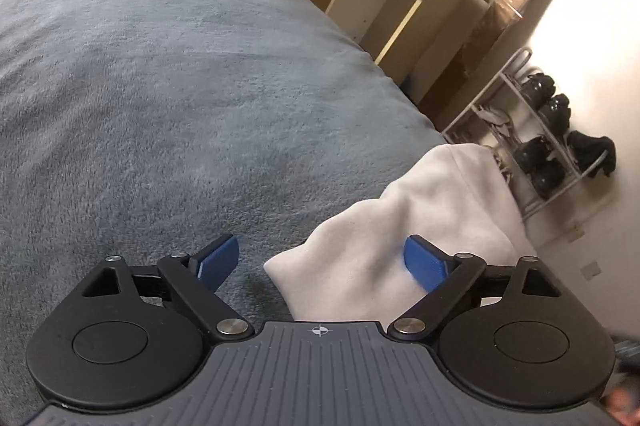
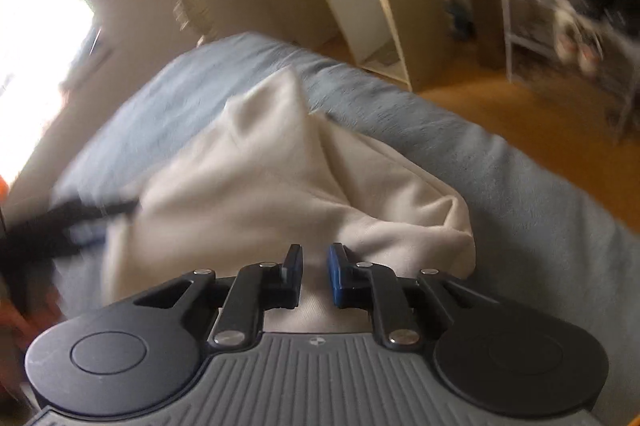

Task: Fold clothes
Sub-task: 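Carry the hoodie bundle with the right gripper and set it down on the bed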

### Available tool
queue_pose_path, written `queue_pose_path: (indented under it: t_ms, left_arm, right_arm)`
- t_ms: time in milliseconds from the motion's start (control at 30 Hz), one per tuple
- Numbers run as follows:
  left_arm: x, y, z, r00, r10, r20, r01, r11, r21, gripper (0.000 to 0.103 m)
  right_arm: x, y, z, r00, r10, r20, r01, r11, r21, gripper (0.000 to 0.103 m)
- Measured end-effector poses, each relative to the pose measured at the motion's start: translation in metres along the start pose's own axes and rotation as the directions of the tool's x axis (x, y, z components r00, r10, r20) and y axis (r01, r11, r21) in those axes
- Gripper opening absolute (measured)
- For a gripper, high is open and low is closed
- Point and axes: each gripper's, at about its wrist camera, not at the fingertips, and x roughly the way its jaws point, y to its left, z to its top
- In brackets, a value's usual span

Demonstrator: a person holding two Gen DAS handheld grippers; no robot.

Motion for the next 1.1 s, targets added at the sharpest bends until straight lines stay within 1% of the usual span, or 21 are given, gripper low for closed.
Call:
queue_pose_path:
  t_ms: [33,67,100,167,200,233,267,333,367,433,467,567,633,667,700,733,767,833,900,933,1100]
  left_arm:
    - [0.001,0.002,0.000,1.000,-0.003,-0.002,0.003,1.000,0.001,0.094]
    - [0.003,0.004,0.001,1.000,-0.008,-0.007,0.008,1.000,-0.005,0.096]
    - [0.006,0.006,0.002,1.000,-0.013,-0.013,0.013,1.000,-0.014,0.097]
    - [0.007,0.009,0.003,1.000,-0.021,-0.019,0.020,0.999,-0.027,0.098]
    - [0.007,0.009,0.002,1.000,-0.020,-0.019,0.020,0.999,-0.025,0.098]
    - [0.004,0.007,-0.001,1.000,-0.019,-0.018,0.018,1.000,-0.022,0.099]
    - [0.005,0.007,0.000,1.000,-0.017,-0.019,0.017,1.000,-0.022,0.099]
    - [0.006,0.007,0.001,1.000,-0.015,-0.023,0.014,1.000,-0.023,0.099]
    - [0.005,0.006,0.001,1.000,-0.011,-0.023,0.011,1.000,-0.017,0.099]
    - [0.005,0.005,0.002,1.000,-0.006,-0.023,0.005,1.000,-0.007,0.100]
    - [0.005,0.005,0.002,1.000,-0.004,-0.022,0.004,1.000,-0.002,0.100]
    - [0.005,0.005,0.001,1.000,0.000,-0.019,0.000,1.000,0.014,0.100]
    - [0.005,0.004,0.001,1.000,0.003,-0.016,-0.003,1.000,0.025,0.100]
    - [0.005,0.004,0.001,1.000,0.005,-0.015,-0.004,1.000,0.030,0.100]
    - [0.005,0.004,0.001,1.000,0.006,-0.014,-0.006,0.999,0.035,0.100]
    - [0.005,0.004,0.001,1.000,0.008,-0.013,-0.007,0.999,0.041,0.100]
    - [0.005,0.004,0.001,1.000,0.009,-0.012,-0.008,0.999,0.046,0.100]
    - [0.005,0.004,0.000,1.000,0.012,-0.010,-0.011,0.998,0.057,0.100]
    - [0.006,0.004,-0.001,1.000,0.012,-0.011,-0.012,0.998,0.061,0.100]
    - [0.006,0.005,-0.001,1.000,0.012,-0.013,-0.011,0.998,0.062,0.100]
    - [0.005,0.006,-0.003,1.000,0.005,-0.013,-0.004,0.997,0.080,0.102]
  right_arm:
    - [-0.011,-0.002,0.001,0.997,0.074,-0.017,-0.073,0.996,0.051,0.018]
    - [-0.022,-0.002,0.001,0.983,0.179,-0.045,-0.173,0.979,0.110,0.019]
    - [-0.032,0.001,-0.002,0.953,0.292,-0.076,-0.276,0.946,0.171,0.019]
    - [-0.049,0.010,-0.014,0.864,0.487,-0.128,-0.439,0.854,0.280,0.023]
    - [-0.056,0.016,-0.023,0.815,0.560,-0.152,-0.494,0.807,0.322,0.032]
    - [-0.060,0.021,-0.035,0.792,0.587,-0.167,-0.509,0.786,0.350,0.044]
    - [-0.061,0.023,-0.049,0.791,0.585,-0.179,-0.494,0.784,0.377,0.049]
    - [-0.050,0.015,-0.080,0.802,0.570,-0.178,-0.441,0.766,0.468,0.066]
    - [-0.041,0.003,-0.095,0.816,0.556,-0.159,-0.400,0.741,0.540,0.067]
    - [-0.021,-0.026,-0.127,0.850,0.515,-0.114,-0.307,0.659,0.687,0.068]
    - [-0.013,-0.037,-0.137,0.860,0.502,-0.085,-0.291,0.621,0.728,0.068]
    - [0.004,-0.050,-0.151,0.863,0.505,0.023,-0.342,0.549,0.763,0.075]
    - [0.015,-0.049,-0.150,0.874,0.483,0.048,-0.351,0.561,0.750,0.078]
    - [0.020,-0.046,-0.147,0.882,0.469,0.052,-0.353,0.582,0.733,0.077]
    - [0.022,-0.042,-0.143,0.893,0.447,0.051,-0.347,0.613,0.710,0.070]
    - [0.021,-0.039,-0.140,0.913,0.405,0.049,-0.324,0.646,0.691,0.055]
    - [0.018,-0.036,-0.137,0.925,0.378,0.046,-0.307,0.668,0.678,0.052]
    - [0.005,-0.029,-0.133,0.937,0.344,0.065,-0.304,0.705,0.641,0.043]
    - [-0.007,-0.024,-0.128,0.950,0.300,0.087,-0.291,0.746,0.599,0.040]
    - [-0.007,-0.026,-0.129,0.951,0.298,0.085,-0.286,0.741,0.607,0.040]
    - [0.000,-0.048,-0.142,0.945,0.323,0.051,-0.266,0.671,0.692,0.042]
